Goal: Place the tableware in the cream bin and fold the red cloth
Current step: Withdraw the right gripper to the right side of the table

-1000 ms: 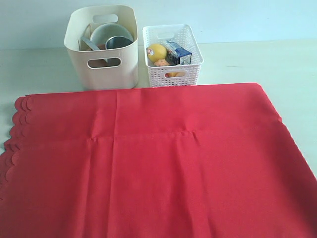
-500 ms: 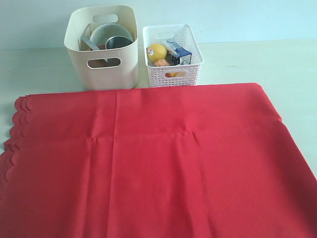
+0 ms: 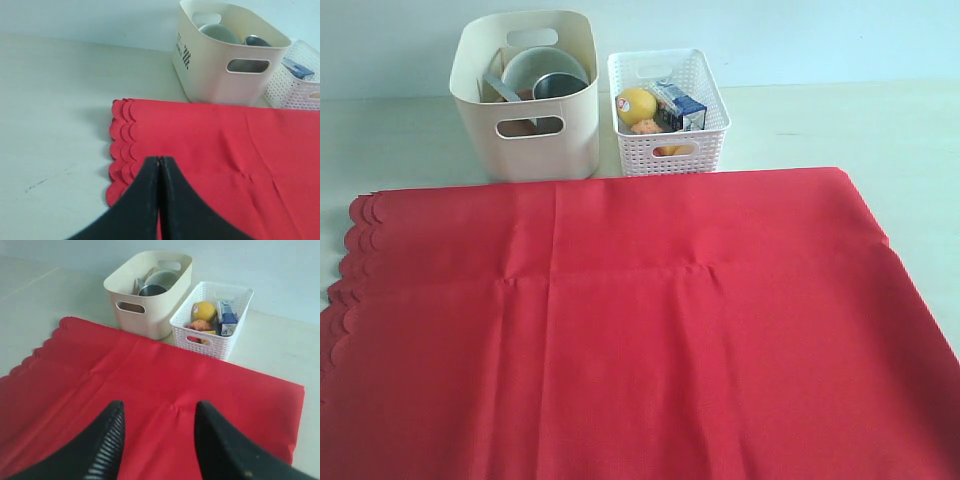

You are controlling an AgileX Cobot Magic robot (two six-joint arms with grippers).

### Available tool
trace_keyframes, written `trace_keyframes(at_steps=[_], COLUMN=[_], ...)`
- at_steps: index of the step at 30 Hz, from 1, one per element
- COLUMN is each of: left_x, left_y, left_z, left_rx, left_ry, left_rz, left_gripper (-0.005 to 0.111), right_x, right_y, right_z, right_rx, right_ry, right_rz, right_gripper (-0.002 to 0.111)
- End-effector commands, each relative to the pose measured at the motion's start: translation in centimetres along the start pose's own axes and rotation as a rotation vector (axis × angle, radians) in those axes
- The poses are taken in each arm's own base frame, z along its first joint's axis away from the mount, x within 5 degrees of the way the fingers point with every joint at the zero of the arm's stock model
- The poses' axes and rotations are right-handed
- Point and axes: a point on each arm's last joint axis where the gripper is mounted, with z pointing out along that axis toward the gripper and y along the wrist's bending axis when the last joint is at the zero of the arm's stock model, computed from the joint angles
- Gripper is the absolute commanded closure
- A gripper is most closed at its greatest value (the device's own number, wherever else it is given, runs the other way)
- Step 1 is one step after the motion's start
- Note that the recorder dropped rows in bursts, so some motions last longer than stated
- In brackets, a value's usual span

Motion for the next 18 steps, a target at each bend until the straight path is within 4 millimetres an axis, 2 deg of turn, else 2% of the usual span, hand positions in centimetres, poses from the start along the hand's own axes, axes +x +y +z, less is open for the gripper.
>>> trace_keyframes(at_steps=[1, 7, 9, 12, 18], left_x=[-3.9, -9.1, -11.7, -12.6, -12.4], left_y=[-0.6, -1.3, -1.6, -1.7, -1.7], left_z=[0.1, 0.9, 1.9, 2.9, 3.1], left_rx=[0.005, 0.007, 0.006, 0.004, 0.001], left_ry=[-0.003, -0.014, -0.01, 0.0, 0.021], left_rz=[-0.009, -0.009, -0.009, -0.007, -0.009], left_gripper=[0.107, 0.107, 0.107, 0.107, 0.107], right_x=[0.3, 0.6, 0.6, 0.7, 0.8], right_y=[0.0, 0.1, 0.1, 0.1, 0.0], right_z=[1.7, 2.8, 2.8, 2.8, 2.8], right_rx=[0.021, 0.038, 0.039, 0.041, 0.043], right_ry=[0.097, 0.177, 0.182, 0.189, 0.195], right_rz=[-0.003, -0.003, -0.003, -0.003, -0.003], right_gripper=[0.065, 0.065, 0.065, 0.065, 0.065])
